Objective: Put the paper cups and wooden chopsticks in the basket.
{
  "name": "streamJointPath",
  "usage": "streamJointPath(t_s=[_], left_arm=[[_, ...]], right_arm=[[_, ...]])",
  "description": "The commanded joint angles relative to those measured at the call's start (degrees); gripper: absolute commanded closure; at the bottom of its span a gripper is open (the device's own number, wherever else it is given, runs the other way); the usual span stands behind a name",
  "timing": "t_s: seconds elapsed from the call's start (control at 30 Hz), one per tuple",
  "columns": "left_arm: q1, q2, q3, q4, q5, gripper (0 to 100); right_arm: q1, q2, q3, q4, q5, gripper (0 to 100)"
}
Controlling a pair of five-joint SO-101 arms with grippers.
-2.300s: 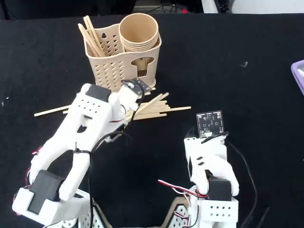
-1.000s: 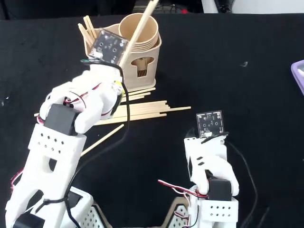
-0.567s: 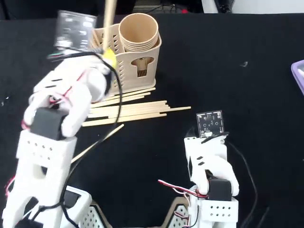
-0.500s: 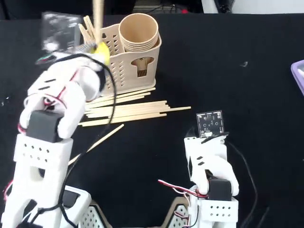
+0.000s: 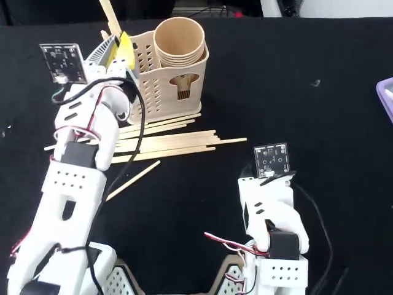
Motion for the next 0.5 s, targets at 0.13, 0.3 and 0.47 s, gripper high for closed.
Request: streamJointPath(t_s=[0.13, 0.3, 0.47], left_arm=[[-0.7, 8.4, -3.6, -3.6, 0.4, 97], [-1.0, 12.5, -5.7, -3.4, 0.4, 97], [-1.1, 13.7, -5.5, -3.2, 0.4, 96]], right_arm=[[-0.6, -3.8, -0.2, -1.1, 0.6, 88.4], [-0.6, -3.8, -0.2, -1.1, 0.6, 88.4], [-0.6, -3.8, -0.2, -1.1, 0.6, 88.4]])
